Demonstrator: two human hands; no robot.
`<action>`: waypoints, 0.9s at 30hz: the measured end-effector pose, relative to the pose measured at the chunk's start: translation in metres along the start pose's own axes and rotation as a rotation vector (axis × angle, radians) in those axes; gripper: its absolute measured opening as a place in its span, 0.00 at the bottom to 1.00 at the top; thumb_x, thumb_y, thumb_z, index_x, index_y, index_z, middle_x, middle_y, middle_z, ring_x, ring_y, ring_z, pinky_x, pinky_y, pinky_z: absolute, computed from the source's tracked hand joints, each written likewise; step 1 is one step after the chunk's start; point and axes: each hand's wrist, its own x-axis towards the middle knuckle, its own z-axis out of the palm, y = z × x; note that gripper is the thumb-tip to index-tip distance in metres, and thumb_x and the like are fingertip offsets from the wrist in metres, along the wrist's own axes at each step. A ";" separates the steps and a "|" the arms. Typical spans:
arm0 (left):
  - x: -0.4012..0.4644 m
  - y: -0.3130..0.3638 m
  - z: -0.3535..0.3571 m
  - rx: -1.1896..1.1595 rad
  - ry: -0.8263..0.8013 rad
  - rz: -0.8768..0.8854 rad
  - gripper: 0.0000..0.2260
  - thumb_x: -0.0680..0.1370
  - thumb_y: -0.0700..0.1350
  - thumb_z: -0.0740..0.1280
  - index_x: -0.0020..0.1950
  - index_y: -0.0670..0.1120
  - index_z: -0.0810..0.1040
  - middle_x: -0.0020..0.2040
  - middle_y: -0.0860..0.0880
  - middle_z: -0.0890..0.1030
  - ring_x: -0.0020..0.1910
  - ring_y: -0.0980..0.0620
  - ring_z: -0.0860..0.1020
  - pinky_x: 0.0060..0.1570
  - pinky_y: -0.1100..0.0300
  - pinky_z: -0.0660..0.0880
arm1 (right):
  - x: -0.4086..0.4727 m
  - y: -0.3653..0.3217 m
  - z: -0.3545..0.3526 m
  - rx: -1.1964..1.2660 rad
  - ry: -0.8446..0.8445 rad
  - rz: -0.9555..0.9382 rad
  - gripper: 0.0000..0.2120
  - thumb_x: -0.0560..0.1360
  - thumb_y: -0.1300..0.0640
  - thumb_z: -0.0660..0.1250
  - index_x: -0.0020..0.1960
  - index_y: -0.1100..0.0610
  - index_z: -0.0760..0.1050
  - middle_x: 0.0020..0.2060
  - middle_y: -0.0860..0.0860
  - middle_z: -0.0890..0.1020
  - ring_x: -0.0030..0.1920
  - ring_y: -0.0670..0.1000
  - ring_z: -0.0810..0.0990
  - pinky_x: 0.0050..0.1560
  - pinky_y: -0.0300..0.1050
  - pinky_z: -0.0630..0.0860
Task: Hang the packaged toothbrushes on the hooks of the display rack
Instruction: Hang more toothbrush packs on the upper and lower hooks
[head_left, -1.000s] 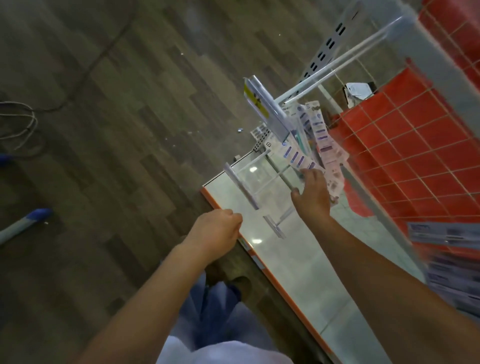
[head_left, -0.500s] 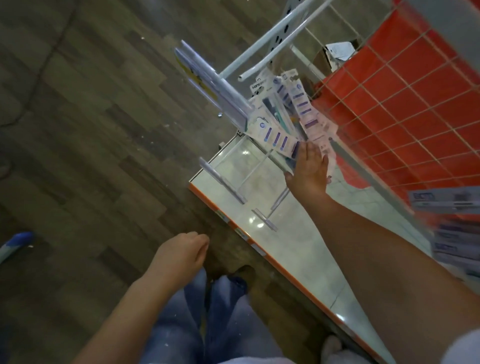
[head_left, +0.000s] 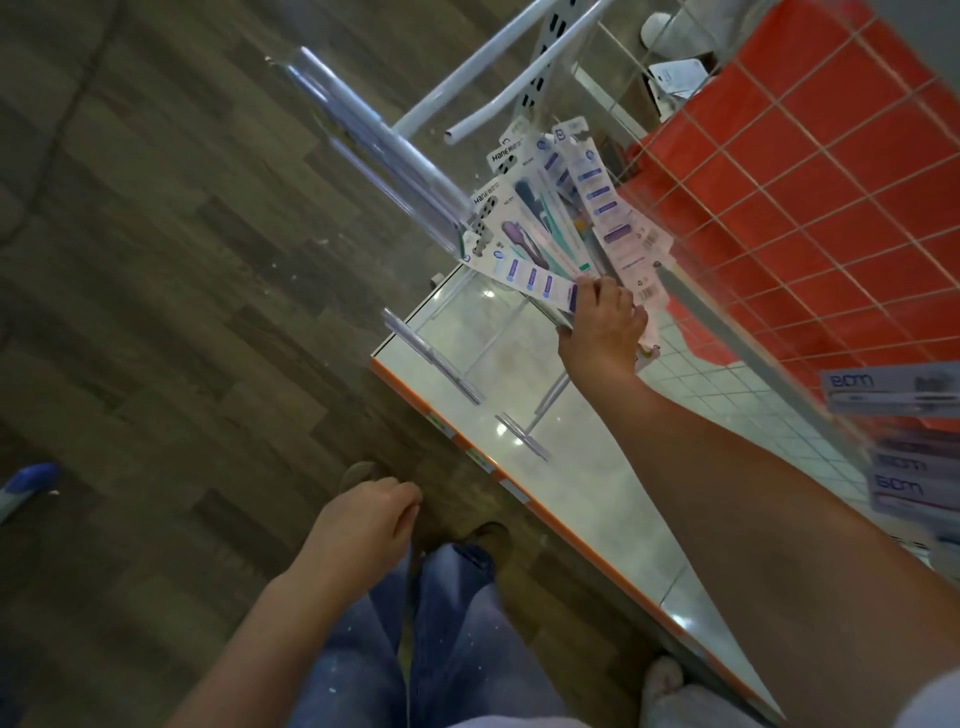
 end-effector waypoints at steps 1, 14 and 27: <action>-0.001 0.000 0.000 -0.008 0.010 0.000 0.20 0.73 0.51 0.51 0.50 0.45 0.80 0.44 0.46 0.80 0.43 0.45 0.79 0.37 0.52 0.75 | 0.001 0.000 0.000 0.016 0.015 -0.005 0.26 0.75 0.56 0.66 0.69 0.57 0.61 0.66 0.57 0.66 0.66 0.57 0.64 0.66 0.55 0.62; -0.005 -0.003 -0.010 0.051 0.040 0.034 0.19 0.76 0.52 0.51 0.47 0.45 0.79 0.41 0.47 0.79 0.42 0.46 0.78 0.36 0.55 0.72 | -0.015 -0.011 -0.002 0.065 0.015 -0.030 0.22 0.76 0.61 0.64 0.68 0.60 0.66 0.61 0.58 0.72 0.60 0.57 0.69 0.61 0.51 0.69; -0.005 0.022 -0.034 0.051 0.036 0.093 0.15 0.78 0.47 0.55 0.51 0.42 0.78 0.44 0.44 0.78 0.45 0.43 0.77 0.41 0.54 0.72 | -0.055 -0.010 -0.046 0.036 -0.153 0.000 0.10 0.77 0.59 0.62 0.56 0.59 0.76 0.49 0.57 0.80 0.50 0.56 0.79 0.49 0.47 0.75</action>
